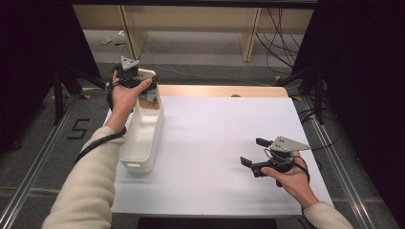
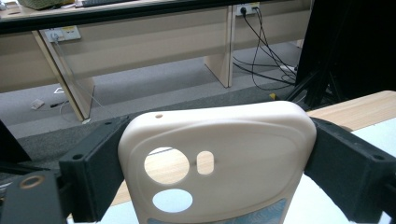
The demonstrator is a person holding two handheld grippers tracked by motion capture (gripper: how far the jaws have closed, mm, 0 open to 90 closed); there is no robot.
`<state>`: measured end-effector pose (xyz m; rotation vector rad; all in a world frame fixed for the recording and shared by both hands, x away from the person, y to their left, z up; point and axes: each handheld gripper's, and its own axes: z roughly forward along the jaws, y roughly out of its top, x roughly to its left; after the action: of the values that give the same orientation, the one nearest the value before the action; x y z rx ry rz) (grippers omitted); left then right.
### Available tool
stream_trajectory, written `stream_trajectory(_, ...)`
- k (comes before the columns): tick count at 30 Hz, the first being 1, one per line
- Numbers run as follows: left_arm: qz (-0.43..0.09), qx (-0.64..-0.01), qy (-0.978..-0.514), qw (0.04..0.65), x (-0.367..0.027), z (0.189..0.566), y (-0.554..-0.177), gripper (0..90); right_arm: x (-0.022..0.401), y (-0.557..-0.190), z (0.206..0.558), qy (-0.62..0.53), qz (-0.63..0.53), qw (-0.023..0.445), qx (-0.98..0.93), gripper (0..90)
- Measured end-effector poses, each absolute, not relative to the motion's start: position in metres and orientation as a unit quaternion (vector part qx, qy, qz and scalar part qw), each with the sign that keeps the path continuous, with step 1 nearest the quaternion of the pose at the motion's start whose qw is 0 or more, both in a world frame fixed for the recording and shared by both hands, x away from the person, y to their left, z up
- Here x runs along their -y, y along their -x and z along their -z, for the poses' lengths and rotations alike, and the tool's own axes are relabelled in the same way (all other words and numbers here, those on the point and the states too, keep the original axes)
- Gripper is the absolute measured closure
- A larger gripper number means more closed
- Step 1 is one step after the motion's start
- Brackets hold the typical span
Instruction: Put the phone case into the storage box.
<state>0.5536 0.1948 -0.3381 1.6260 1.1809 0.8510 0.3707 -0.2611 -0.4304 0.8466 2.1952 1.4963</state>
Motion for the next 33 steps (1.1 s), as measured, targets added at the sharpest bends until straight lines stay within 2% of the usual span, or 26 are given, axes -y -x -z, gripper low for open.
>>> stream_trajectory(33,-0.338,-0.49,-0.67,0.444,-0.192,0.353,-0.565,10.5,0.261,-0.371,0.43,-0.299,-0.528,0.176,-0.775,5.8)
